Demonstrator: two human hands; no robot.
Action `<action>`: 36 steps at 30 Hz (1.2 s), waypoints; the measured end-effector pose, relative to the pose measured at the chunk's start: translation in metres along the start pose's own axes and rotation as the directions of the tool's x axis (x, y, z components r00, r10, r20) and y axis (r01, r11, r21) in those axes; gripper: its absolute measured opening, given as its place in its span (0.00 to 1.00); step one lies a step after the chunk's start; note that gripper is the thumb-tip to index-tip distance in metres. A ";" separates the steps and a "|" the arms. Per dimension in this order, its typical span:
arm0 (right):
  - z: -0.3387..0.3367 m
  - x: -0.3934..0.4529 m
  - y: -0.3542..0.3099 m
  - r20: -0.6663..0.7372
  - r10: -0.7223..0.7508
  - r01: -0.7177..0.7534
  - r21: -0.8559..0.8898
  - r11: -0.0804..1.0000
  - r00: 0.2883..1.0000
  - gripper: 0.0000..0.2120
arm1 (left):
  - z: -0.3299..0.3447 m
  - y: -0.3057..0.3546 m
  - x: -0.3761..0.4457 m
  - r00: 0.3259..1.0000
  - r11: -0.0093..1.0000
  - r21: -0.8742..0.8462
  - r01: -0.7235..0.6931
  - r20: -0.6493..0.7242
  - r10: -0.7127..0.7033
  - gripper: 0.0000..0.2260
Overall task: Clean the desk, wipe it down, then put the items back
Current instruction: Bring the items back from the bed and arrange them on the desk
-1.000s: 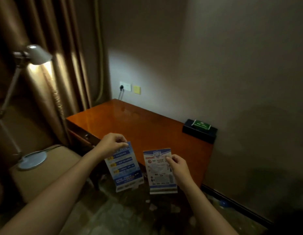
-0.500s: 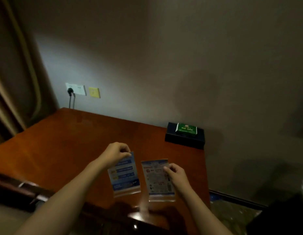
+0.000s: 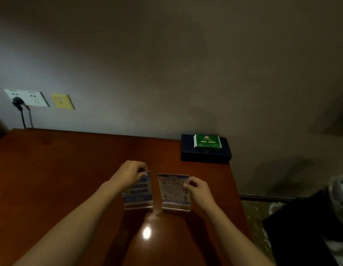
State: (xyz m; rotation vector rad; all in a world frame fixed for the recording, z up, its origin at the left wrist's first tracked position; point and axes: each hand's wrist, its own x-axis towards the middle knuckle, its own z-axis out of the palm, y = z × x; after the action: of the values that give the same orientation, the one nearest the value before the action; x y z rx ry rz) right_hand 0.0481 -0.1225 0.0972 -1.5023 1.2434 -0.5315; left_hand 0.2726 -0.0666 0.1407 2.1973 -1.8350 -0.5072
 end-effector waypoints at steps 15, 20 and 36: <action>0.009 0.092 -0.019 0.027 0.027 -0.031 0.181 0.983 0.999 0.09 | -0.015 -0.033 0.070 0.994 0.985 0.171 -0.034 -0.096 0.051 0.06; 0.017 0.120 -0.012 0.045 0.055 -0.064 0.233 0.970 0.997 0.08 | -0.006 -0.045 0.093 0.981 0.971 0.217 -0.102 -0.140 0.135 0.08; 0.012 0.151 0.014 0.059 0.130 -0.139 0.184 0.973 0.990 0.08 | 0.037 -0.043 0.127 0.969 0.965 0.195 -0.177 -0.139 0.206 0.09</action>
State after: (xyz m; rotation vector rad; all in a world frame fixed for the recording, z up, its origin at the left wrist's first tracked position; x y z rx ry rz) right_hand 0.1062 -0.2507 0.0389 -1.2564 1.2140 -0.5061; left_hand 0.3155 -0.1819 0.0755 2.0686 -2.0487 -0.1268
